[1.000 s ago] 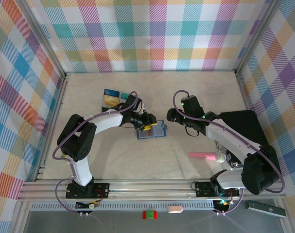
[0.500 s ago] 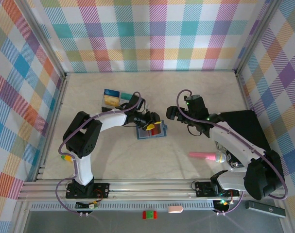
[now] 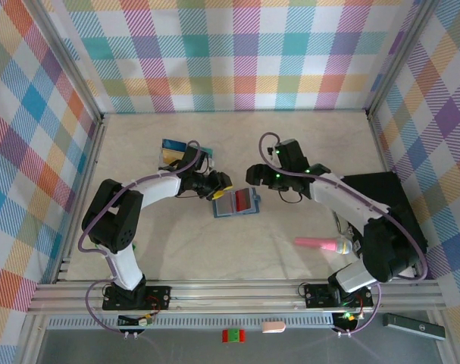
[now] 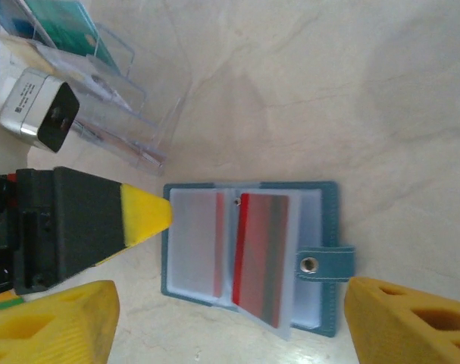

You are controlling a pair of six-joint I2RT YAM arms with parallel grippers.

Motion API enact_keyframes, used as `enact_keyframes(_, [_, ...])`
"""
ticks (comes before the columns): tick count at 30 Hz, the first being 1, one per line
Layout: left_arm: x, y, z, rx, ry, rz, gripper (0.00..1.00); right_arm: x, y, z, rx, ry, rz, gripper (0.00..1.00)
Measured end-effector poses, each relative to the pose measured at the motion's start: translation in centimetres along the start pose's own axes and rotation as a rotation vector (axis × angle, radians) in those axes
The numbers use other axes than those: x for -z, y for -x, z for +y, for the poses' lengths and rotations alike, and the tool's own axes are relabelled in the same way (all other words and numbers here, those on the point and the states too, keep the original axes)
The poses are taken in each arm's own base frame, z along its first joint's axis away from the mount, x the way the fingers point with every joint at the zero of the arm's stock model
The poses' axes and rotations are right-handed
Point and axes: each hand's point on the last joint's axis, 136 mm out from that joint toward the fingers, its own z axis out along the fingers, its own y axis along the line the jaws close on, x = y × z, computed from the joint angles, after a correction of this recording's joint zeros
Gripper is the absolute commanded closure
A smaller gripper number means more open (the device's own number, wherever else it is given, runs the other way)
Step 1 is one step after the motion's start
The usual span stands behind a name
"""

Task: Take the credit cards out of the card holder

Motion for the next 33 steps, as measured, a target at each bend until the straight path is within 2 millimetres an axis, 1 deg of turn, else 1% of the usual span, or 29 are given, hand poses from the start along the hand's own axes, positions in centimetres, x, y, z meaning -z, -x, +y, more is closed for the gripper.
enact_keyframes(4, [-0.2,-0.4,0.7,0.004,0.013,0.008,0.68,-2.6,-1.6,1.4,-0.011,0.022,0.085,0.35])
enact_keyframes(8, [-0.4,-0.5,1.4,0.002,0.034,0.012,0.71,-4.9,-3.7,1.6,-0.034,0.022,0.169,0.37])
enact_keyframes(11, [-0.7,-0.8,2.3,0.002,0.066,0.024,0.73,-6.0,-4.9,1.3,-0.055,0.014,0.212,0.38])
enact_keyframes(16, [-0.9,-1.1,3.6,0.000,0.113,0.037,0.74,-7.1,-5.8,-0.3,-0.078,-0.046,0.236,0.39])
enact_keyframes(24, [-0.9,-1.4,4.5,-0.009,0.153,0.046,0.75,-8.6,-7.0,-2.8,-0.095,-0.142,0.267,0.40])
enact_keyframes(30, [-0.9,-1.4,4.3,-0.024,0.147,0.049,0.75,-8.8,-6.9,-3.0,-0.097,-0.151,0.263,0.41])
enact_keyframes(33, [-0.9,-1.5,3.9,-0.027,0.133,0.056,0.75,-8.8,-6.9,-3.0,-0.097,-0.154,0.261,0.42])
